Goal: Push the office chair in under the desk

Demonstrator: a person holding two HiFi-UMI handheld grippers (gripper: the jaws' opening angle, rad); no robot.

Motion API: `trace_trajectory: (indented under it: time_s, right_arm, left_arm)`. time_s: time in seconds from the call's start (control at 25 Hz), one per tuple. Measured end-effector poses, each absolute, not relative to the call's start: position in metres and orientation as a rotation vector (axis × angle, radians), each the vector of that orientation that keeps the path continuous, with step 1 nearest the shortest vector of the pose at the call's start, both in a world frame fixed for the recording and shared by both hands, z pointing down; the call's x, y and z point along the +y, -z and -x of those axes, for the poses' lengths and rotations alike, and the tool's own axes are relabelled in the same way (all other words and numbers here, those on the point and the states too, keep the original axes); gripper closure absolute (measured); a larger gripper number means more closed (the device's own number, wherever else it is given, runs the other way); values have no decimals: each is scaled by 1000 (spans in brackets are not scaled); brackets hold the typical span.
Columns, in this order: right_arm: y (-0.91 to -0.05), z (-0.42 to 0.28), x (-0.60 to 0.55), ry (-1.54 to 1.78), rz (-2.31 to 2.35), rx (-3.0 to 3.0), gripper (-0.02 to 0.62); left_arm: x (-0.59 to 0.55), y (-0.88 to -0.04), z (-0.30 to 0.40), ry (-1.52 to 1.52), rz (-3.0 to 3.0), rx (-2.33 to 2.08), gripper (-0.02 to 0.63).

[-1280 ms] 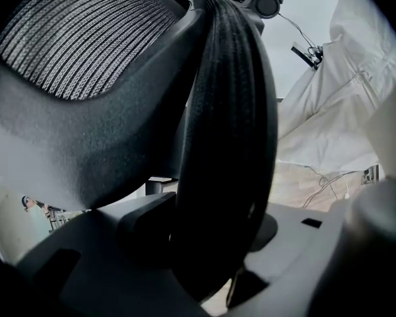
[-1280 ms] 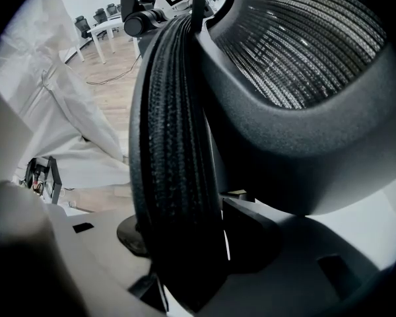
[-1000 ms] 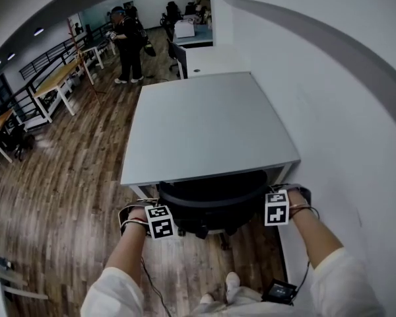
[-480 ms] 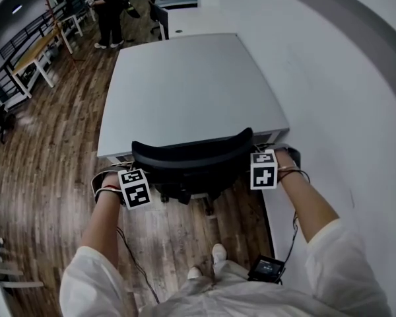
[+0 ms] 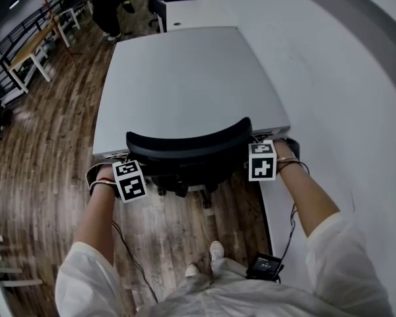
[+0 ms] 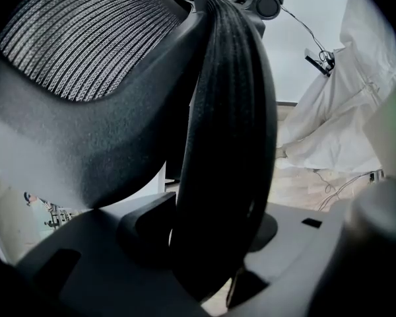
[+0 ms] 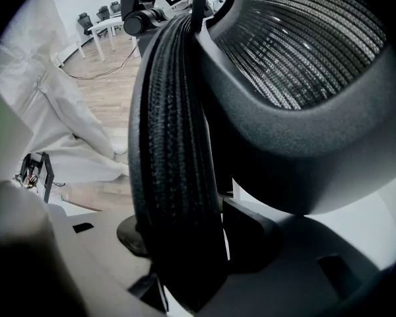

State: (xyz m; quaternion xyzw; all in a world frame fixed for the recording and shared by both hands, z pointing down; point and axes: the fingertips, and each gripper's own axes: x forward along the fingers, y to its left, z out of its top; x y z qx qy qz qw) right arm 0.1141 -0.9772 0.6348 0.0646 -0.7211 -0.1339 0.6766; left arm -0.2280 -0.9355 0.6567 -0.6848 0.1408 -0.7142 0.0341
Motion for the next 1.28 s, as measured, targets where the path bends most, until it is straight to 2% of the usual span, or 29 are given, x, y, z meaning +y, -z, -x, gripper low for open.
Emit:
trace_trajectory:
  time_s: [1.28]
  right_arm:
    - [-634,-93,-1018,343,-185,-1658,354]
  left_arm:
    - [-977,-660,245,2176,2099,460,399]
